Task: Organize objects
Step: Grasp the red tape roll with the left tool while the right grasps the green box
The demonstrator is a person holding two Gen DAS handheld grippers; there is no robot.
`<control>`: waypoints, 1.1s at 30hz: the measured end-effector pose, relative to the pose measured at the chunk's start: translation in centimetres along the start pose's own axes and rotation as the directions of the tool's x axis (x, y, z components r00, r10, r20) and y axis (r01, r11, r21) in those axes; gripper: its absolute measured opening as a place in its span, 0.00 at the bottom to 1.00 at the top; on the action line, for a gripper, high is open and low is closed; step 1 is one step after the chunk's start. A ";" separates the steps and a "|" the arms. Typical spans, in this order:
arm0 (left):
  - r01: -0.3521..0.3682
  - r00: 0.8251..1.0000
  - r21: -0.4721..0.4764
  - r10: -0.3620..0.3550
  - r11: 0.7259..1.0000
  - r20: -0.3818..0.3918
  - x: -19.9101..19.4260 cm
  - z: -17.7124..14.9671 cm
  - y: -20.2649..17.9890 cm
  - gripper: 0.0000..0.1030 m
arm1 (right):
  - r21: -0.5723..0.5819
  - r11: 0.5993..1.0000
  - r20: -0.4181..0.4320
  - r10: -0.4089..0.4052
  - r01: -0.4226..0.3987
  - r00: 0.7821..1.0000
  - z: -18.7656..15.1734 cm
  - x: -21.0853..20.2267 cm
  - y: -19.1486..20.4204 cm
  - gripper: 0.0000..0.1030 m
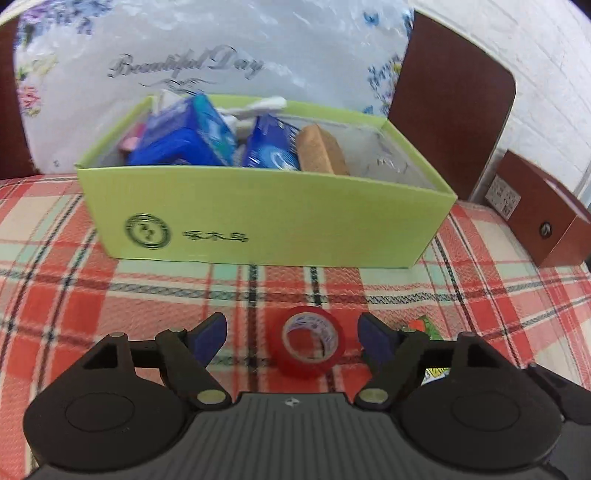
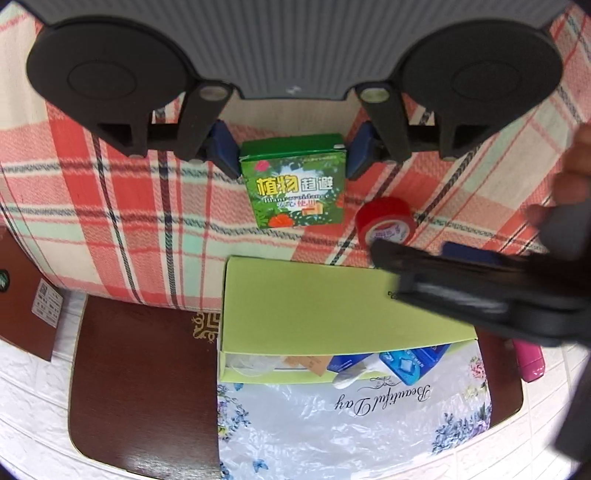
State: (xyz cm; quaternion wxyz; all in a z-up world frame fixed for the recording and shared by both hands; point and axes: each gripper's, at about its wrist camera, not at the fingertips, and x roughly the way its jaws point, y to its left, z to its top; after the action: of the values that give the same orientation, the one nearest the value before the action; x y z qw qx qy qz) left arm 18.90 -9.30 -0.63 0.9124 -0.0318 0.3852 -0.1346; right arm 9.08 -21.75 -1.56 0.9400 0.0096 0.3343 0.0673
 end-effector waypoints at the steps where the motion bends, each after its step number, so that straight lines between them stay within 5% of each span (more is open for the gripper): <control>1: 0.002 1.000 0.024 -0.002 1.000 -0.011 0.7 0.0 -0.2 0.74 | 0.006 1.000 -0.006 -0.002 0.002 1.000 0.0 -0.1 0.0 0.60; 4: -0.014 1.000 0.069 0.015 0.998 -0.019 0.9 -0.5 0.1 0.49 | 0.012 1.000 -0.035 -0.013 0.013 0.999 0.1 -0.6 0.4 0.60; 14: -0.052 0.995 0.071 0.058 0.996 -0.081 -5.3 -5.8 3.3 0.49 | 0.009 0.999 -0.111 -0.032 0.034 0.993 -1.5 -3.4 4.2 0.60; 18: -0.060 0.994 0.046 0.064 0.997 -0.085 -7.4 -7.5 4.3 0.48 | -0.006 0.999 -0.101 0.035 -0.036 0.994 -2.5 -4.7 5.6 0.61; 22: -0.105 0.993 0.040 0.107 0.994 -0.054 -7.7 -7.9 4.4 0.66 | -0.040 0.999 -0.076 0.007 -0.010 0.997 -2.7 -4.8 6.1 0.75; 33: -0.151 0.987 0.105 0.156 0.983 -0.041 -8.0 -8.5 3.8 0.66 | -0.053 0.999 -0.111 -0.014 0.008 0.994 -2.9 -3.0 6.6 0.78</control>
State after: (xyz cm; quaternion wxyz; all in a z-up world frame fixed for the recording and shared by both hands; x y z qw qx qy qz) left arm 8.33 -3.14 -1.63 0.9108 0.0479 0.4013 -0.0841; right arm 4.21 -15.73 -1.49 0.9202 -0.0207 0.3843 0.0713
